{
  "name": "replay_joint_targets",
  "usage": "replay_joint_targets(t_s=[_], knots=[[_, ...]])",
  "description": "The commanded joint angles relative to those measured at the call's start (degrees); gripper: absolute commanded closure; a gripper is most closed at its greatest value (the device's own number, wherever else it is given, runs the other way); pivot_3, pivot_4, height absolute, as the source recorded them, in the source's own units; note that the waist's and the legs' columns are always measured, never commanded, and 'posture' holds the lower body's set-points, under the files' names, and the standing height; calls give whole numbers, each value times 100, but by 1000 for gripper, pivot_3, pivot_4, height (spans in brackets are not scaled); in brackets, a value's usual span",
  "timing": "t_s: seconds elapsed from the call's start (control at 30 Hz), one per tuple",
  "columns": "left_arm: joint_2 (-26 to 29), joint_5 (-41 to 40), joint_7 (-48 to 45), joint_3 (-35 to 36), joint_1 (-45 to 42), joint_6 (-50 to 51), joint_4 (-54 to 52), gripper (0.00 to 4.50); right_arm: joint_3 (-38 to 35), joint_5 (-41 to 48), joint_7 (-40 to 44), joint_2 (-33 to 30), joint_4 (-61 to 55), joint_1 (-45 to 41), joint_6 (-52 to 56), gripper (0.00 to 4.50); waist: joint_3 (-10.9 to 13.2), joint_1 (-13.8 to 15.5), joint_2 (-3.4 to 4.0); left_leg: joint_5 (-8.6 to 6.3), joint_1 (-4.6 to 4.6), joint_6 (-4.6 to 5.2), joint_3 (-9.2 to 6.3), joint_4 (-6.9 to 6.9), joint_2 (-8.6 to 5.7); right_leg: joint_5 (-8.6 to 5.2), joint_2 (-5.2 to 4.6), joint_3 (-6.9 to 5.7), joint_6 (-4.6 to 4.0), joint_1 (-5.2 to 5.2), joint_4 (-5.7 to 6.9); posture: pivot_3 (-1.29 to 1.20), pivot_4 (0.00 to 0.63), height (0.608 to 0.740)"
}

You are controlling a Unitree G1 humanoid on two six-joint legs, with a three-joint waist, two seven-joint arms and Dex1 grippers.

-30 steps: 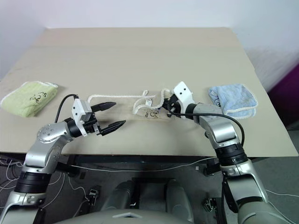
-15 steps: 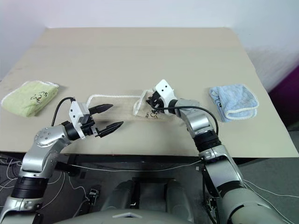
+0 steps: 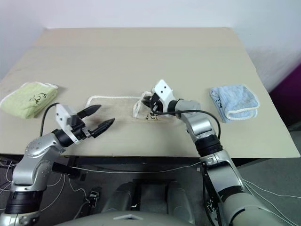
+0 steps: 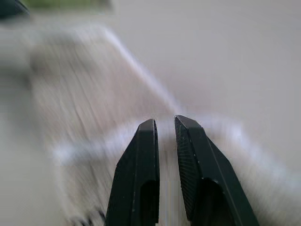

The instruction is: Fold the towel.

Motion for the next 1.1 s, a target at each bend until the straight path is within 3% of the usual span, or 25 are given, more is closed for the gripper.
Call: replay_joint_targets(t_s=[0.03,0.2,0.37,0.63,1.07,1.1], knots=[[-334,-763,1026,556,284,760,-670,0,-261,401,417,-313,-824,15,62,3834,0,7,-1,0,0,0,0,1,-1,0,-1,0,0,1,0,0,150,740],[-994,-1849,2592,959,788,1781,-1211,0,-363,510,612,-576,-907,-13,36,3834,0,9,-2,0,1,0,-2,2,-1,0,-1,0,0,4,-2,0,150,740],[-1746,-2942,4095,1173,823,2185,-1305,0,-369,457,646,-578,-606,-124,-94,3834,0,17,-7,0,3,0,-2,5,0,0,0,-1,0,7,-1,0,150,740],[-2196,-3746,5789,1211,7,2310,-458,0,-356,461,695,-548,-492,-165,-154,3834,-2,53,-4,0,6,-1,-2,9,-6,0,4,-4,0,14,-2,0,150,740],[-2119,-3883,6040,1146,-783,2399,470,0,-520,521,521,-674,-899,101,-11,3834,-8,173,6,2,39,-3,-10,11,-11,0,4,-13,0,61,-11,0,150,740],[-2107,-3897,6016,1162,-806,2388,507,179,-536,530,495,-682,-951,136,14,3867,-8,174,6,2,40,-3,-9,10,-12,0,4,-13,0,62,-12,0,150,740]])
